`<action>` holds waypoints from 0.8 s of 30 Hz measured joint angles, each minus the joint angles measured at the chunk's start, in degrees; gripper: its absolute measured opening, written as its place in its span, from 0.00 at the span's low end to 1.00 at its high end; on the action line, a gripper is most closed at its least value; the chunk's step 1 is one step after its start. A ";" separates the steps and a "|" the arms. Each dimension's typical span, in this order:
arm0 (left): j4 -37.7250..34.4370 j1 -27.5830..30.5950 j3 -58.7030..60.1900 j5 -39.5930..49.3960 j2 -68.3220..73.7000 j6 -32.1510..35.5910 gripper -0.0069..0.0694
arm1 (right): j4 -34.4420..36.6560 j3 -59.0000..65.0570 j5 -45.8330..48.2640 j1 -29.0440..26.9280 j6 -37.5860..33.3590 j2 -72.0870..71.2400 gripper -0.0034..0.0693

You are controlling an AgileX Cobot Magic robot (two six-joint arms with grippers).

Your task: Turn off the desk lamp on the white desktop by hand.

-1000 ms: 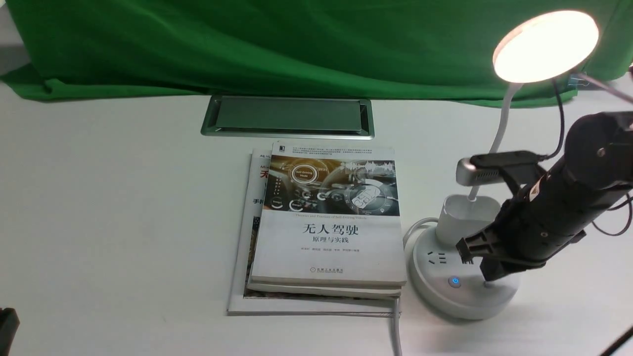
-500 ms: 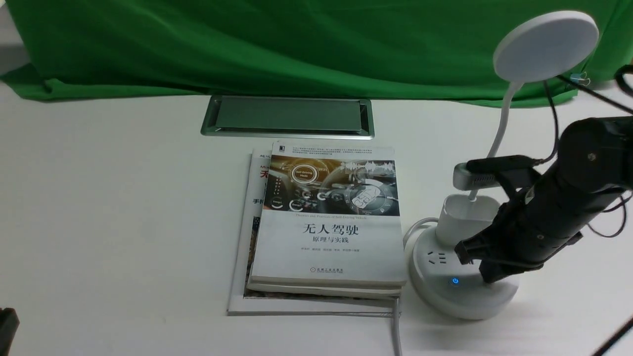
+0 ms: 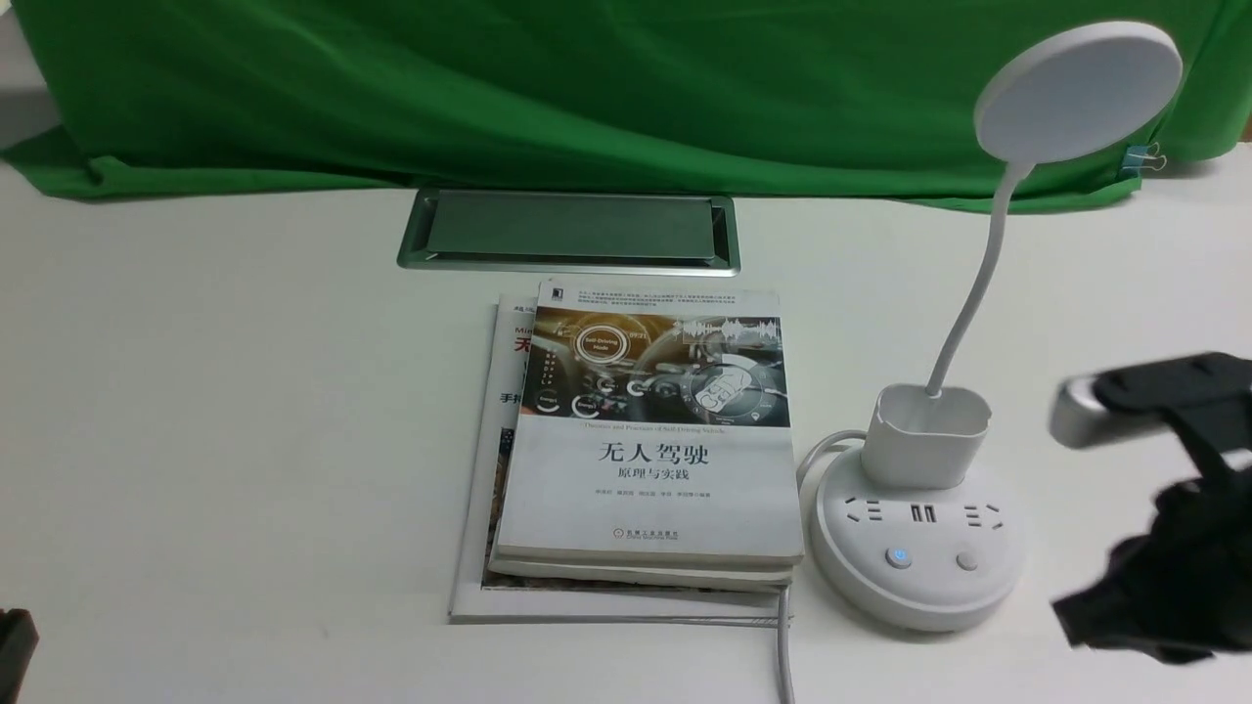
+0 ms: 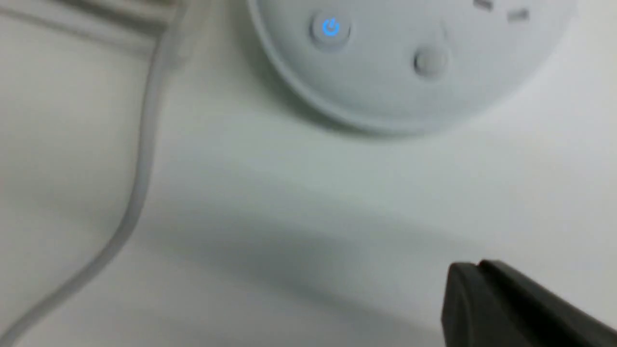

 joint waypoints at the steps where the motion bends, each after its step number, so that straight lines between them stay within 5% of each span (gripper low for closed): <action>1: 0.00 0.00 0.00 0.00 0.00 0.00 0.12 | 0.00 0.34 0.32 0.00 0.00 -2.18 0.10; 13: 0.00 0.00 0.00 0.00 0.00 0.00 0.12 | -0.85 1.33 -11.02 0.04 -0.15 -16.06 0.10; 24: 0.00 0.00 0.00 0.00 0.00 0.04 0.12 | -1.39 29.97 -30.35 -10.20 -6.11 -51.83 0.10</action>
